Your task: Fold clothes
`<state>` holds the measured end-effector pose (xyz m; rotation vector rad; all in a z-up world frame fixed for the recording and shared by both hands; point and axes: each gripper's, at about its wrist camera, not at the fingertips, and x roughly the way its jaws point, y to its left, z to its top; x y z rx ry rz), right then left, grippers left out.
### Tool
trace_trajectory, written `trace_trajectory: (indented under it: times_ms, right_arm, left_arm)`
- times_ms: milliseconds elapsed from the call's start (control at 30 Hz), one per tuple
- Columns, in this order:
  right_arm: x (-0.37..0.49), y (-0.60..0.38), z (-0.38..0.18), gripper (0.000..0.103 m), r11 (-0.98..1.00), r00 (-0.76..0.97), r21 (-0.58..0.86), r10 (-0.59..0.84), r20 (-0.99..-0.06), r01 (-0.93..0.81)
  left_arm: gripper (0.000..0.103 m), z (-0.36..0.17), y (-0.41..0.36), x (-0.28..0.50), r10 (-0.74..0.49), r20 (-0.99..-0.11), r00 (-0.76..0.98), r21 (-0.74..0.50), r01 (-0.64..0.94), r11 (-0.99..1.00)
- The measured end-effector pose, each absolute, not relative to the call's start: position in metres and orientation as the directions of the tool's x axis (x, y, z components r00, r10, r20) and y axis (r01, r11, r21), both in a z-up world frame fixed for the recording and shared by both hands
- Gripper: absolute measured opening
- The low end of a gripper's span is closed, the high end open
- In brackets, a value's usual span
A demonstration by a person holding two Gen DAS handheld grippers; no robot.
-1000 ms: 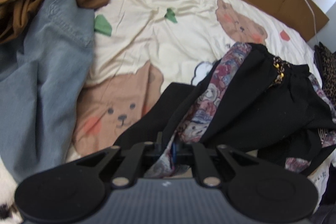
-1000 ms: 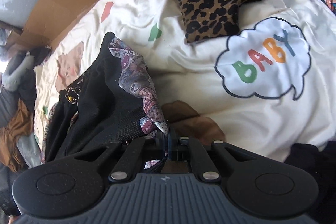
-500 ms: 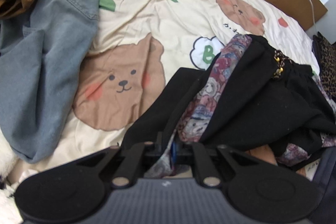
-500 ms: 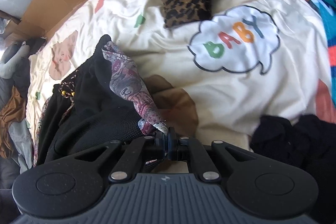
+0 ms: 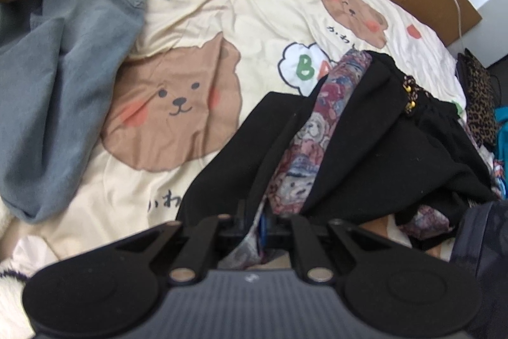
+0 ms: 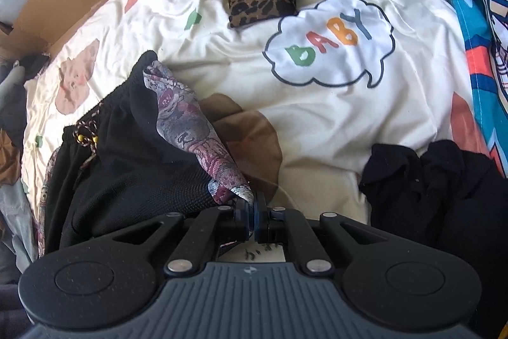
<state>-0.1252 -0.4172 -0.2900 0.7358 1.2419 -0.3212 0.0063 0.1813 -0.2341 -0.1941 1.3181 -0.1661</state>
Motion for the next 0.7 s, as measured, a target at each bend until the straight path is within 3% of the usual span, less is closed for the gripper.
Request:
trace_trajectory:
  times_ms: [233, 333, 400, 433, 467, 500, 700]
  right_arm:
    - [-0.148, -0.416, -0.298, 0.001, 0.730, 0.296, 0.346, 0.204, -0.933, 0.589]
    - [-0.155, -0.417, -0.306, 0.004, 0.749, 0.272, 0.330, 0.205, -0.940, 0.575]
    - [-0.159, -0.419, -0.307, 0.008, 0.769, 0.256, 0.291, 0.171, -0.951, 0.569]
    - [-0.162, -0.422, -0.307, 0.019, 0.774, 0.259, 0.284, 0.161, -0.953, 0.566]
    - [-0.164, -0.425, -0.306, 0.037, 0.774, 0.272, 0.289, 0.157, -0.950, 0.563]
    - [-0.166, -0.429, -0.305, 0.043, 0.774, 0.292, 0.298, 0.152, -0.944, 0.559]
    - [-0.157, -0.449, -0.300, 0.045, 0.777, 0.393, 0.335, 0.124, -0.911, 0.533]
  left_arm:
    - [0.008, -0.234, 0.184, -0.013, -0.226, -0.952, 0.204, -0.228, 0.014, 0.974]
    - [0.016, -0.243, 0.187, -0.015, -0.193, -0.968, 0.162, -0.195, -0.002, 0.981]
    - [0.016, -0.245, 0.186, -0.015, -0.146, -0.977, 0.154, -0.147, 0.003, 0.989]
    - [0.020, -0.244, 0.187, -0.014, -0.127, -0.979, 0.162, -0.127, 0.006, 0.992]
    - [0.022, -0.241, 0.188, -0.013, -0.118, -0.978, 0.174, -0.119, 0.003, 0.993]
    - [0.024, -0.238, 0.189, -0.012, -0.109, -0.977, 0.185, -0.111, 0.001, 0.994]
    - [0.025, -0.232, 0.185, 0.020, -0.125, -0.958, 0.258, -0.133, -0.014, 0.991]
